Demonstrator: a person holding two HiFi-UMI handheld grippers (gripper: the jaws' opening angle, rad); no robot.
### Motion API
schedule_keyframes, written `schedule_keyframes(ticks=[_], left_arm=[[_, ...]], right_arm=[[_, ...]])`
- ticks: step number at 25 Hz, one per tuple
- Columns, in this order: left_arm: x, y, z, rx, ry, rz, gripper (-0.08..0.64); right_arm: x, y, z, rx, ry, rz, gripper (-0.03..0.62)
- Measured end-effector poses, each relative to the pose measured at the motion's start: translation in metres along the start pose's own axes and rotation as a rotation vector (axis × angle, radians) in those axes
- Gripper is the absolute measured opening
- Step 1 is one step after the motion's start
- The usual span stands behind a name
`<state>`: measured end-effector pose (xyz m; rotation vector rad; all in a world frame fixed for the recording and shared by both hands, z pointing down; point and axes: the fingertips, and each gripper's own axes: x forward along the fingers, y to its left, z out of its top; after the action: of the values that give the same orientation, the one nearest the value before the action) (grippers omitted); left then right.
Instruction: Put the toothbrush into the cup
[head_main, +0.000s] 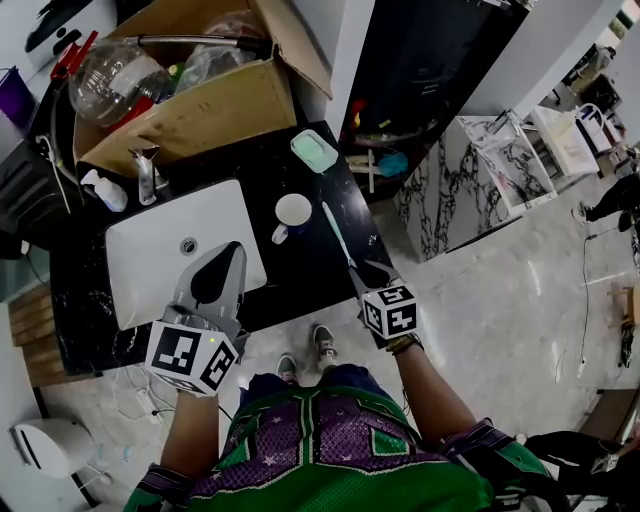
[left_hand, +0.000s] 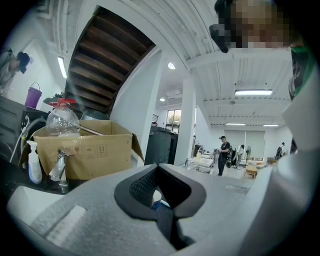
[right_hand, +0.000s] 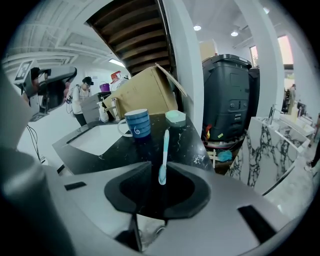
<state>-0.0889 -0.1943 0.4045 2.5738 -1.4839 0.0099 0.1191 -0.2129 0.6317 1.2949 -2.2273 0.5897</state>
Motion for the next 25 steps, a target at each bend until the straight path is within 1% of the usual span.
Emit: schedule_keyframes(ticks=[6,13,22,25], left_arm=[[0.000,0.002,-0.004,0.001,0.007,0.006,0.015],[0.000,0.001,-0.004,0.000,0.009,0.008,0.015],[-0.001,0.006,-0.003,-0.003,0.002,0.016,0.015],[-0.001,0.006,-0.003,-0.003,0.001,0.013,0.015]], right_arm=[[0.010,-0.005,-0.012,-0.001,0.038,-0.010,0.081],[0.017,-0.004,-0.016,-0.014,0.077,-0.016,0.081],[0.026,-0.006,-0.024,-0.049,0.190,-0.022,0.081],[0.027,-0.007,-0.025,-0.040,0.216,-0.022,0.080]])
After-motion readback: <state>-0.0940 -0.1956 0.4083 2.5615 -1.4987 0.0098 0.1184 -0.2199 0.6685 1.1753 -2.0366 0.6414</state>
